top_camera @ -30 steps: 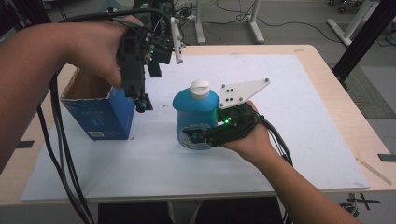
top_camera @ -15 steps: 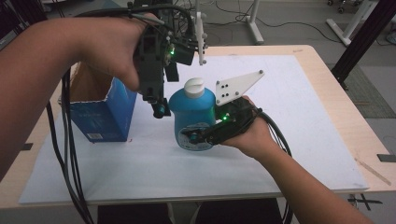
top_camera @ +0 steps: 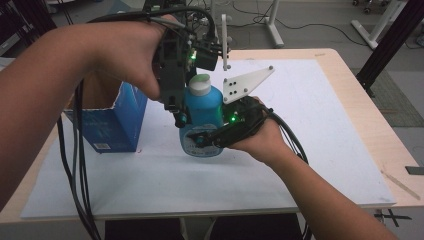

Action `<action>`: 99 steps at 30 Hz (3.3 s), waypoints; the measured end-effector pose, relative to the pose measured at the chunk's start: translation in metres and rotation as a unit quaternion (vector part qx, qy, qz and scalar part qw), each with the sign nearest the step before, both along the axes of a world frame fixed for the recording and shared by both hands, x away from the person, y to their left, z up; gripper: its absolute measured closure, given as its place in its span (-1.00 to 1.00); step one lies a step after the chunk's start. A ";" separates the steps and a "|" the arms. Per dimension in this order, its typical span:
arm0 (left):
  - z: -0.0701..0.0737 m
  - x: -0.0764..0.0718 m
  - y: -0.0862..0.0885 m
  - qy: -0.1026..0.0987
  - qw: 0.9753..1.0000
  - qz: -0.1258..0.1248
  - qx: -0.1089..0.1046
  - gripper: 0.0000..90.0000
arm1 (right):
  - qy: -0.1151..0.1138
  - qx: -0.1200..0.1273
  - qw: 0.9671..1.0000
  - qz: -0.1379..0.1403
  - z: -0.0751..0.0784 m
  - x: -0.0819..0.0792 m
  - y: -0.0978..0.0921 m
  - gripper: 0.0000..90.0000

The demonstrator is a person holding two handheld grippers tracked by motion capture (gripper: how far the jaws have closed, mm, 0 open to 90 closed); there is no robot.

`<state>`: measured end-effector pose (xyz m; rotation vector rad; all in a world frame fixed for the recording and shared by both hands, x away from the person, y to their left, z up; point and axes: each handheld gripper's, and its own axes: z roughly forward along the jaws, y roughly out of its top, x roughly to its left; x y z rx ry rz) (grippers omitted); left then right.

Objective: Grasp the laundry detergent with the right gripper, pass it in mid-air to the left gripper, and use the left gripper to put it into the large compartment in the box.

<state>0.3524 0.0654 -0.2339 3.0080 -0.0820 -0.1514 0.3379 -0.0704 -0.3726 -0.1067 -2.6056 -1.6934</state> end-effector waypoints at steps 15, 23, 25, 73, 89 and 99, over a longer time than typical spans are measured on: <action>-0.004 -0.001 -0.004 -0.006 1.000 0.004 0.007 -0.96 | 0.006 0.007 1.000 0.002 0.003 0.004 0.011 0.02; -0.007 -0.001 -0.003 -0.004 1.000 0.006 0.013 -0.95 | 0.009 0.009 1.000 0.004 0.003 0.004 0.014 0.02; -0.008 -0.001 -0.003 -0.004 1.000 0.007 0.012 -0.94 | 0.009 0.009 1.000 0.005 0.003 0.003 0.014 0.02; -0.008 0.002 -0.005 -0.003 1.000 0.012 0.026 -0.26 | 0.009 0.012 1.000 0.008 0.000 0.005 0.016 0.02; -0.008 0.001 -0.007 -0.008 0.999 0.014 0.029 -0.14 | 0.008 0.015 1.000 0.008 0.000 0.005 0.016 0.02; -0.006 -0.004 -0.008 -0.019 0.999 0.010 0.028 -0.11 | -0.001 0.018 1.000 0.010 0.001 0.003 0.016 -0.01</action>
